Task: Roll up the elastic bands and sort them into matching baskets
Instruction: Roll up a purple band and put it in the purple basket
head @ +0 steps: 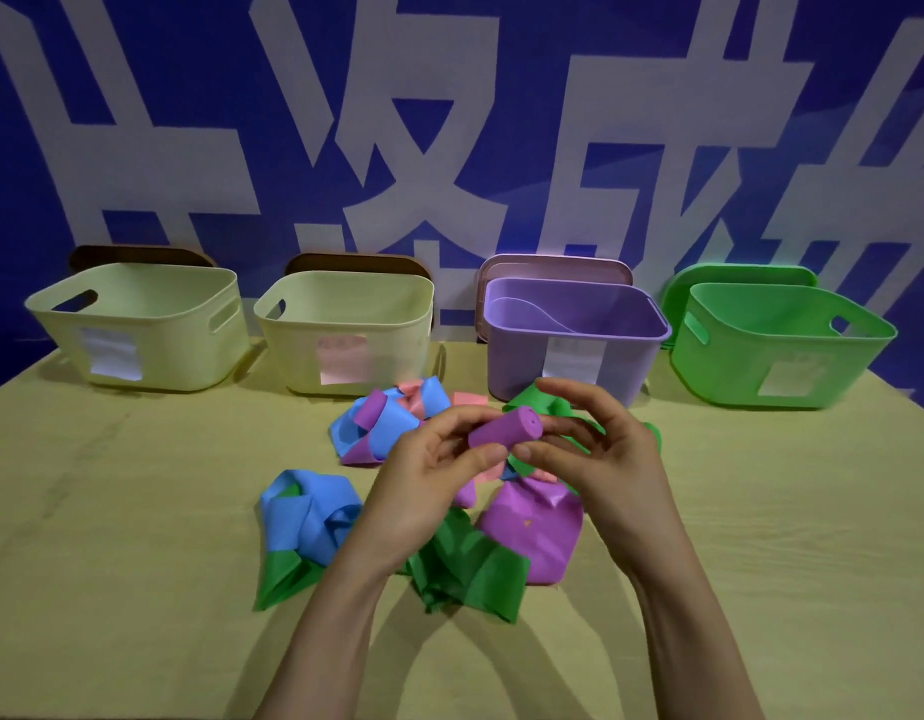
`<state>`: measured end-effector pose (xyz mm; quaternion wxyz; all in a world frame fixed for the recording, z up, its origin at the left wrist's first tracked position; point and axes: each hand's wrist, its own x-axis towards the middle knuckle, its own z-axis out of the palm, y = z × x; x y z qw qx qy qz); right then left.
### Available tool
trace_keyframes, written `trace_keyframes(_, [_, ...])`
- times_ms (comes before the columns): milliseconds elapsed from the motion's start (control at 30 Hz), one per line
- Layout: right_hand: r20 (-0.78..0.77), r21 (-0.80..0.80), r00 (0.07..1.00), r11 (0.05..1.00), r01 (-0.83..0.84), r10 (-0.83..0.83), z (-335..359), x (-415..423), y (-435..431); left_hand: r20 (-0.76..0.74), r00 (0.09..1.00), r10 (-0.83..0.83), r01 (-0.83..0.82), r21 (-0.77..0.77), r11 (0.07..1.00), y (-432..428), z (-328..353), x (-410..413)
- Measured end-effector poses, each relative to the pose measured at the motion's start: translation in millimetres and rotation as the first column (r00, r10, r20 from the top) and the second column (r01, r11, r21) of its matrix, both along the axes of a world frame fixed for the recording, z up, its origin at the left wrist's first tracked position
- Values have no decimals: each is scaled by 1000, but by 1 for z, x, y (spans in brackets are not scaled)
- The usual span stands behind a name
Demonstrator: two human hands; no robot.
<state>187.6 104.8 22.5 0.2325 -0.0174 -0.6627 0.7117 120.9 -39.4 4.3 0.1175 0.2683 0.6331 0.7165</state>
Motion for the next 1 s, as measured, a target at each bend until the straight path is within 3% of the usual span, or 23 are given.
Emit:
trace_keyframes(133, [17, -97, 1000, 995, 27, -26, 1, -38, 12, 14, 997, 78, -78, 47, 996, 20, -2, -31])
trace_keyframes(367, [139, -220, 990, 975, 39, -9, 31, -110, 41, 170, 980, 103, -113, 54, 992, 50, 29, -96])
trace_keyframes(533, [218, -157, 975, 985, 75, -39, 79, -144, 67, 300, 940, 164, -193, 69, 979, 77, 76, -127])
trace_keyframes(800, [347, -97, 933, 985, 142, -100, 115, -198, 117, 446, 881, 159, -143, -69, 987, 139, 109, -176])
trace_keyframes(1000, [553, -112, 830, 980, 163, -75, 72, -251, 156, 442, 878, 185, 0, -384, 923, 171, 82, -224])
